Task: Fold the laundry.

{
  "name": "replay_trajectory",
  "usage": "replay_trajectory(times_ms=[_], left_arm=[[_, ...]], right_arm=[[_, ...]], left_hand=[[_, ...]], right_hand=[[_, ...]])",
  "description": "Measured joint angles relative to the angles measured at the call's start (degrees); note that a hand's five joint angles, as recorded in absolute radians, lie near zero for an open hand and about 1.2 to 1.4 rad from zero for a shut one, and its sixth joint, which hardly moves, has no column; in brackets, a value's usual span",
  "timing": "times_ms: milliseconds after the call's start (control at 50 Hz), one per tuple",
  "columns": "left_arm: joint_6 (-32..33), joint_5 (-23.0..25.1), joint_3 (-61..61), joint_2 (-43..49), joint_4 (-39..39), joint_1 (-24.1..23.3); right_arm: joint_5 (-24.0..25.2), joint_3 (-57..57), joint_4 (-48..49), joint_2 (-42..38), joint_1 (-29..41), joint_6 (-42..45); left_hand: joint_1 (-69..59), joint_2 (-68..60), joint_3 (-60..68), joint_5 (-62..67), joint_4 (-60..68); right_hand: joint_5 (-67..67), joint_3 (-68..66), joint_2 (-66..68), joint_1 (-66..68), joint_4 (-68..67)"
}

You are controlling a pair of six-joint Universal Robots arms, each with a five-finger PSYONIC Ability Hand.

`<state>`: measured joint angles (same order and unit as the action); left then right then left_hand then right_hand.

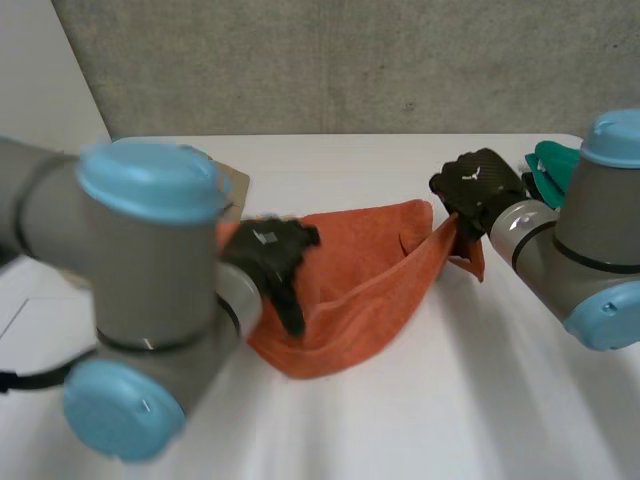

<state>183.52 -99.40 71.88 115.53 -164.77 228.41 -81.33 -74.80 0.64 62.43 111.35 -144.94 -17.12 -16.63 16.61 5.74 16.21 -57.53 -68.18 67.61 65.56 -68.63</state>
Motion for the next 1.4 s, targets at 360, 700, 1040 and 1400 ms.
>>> replay_trajectory(times_ms=[360,700,1040,1400], left_arm=[[29.72,24.60,-16.91,10.61,1.50,16.64],[43.81,22.38,-32.10,29.90,5.84,14.49],[45.32,14.02,-53.60,36.39,4.63,13.52],[19.30,7.62,-55.75,23.42,-18.79,16.42]], right_arm=[[0.92,-5.07,3.48,6.65,-0.41,1.96],[2.79,-7.95,4.11,7.43,-0.65,3.92],[-2.50,4.94,11.01,-1.11,-0.69,4.46],[-17.29,22.35,35.05,-4.91,2.20,-5.42]], left_hand=[[-10.46,-10.76,10.86,12.03,11.48],[-3.29,-3.42,3.46,3.50,3.40],[-48.13,-51.52,51.13,49.02,52.28],[-48.13,-51.87,51.58,49.02,52.40]], right_hand=[[0.00,0.00,0.00,0.00,0.00],[0.00,0.00,0.00,0.00,0.00],[0.00,-0.03,0.00,0.00,0.00],[-0.73,-0.04,0.01,0.00,-0.01]])
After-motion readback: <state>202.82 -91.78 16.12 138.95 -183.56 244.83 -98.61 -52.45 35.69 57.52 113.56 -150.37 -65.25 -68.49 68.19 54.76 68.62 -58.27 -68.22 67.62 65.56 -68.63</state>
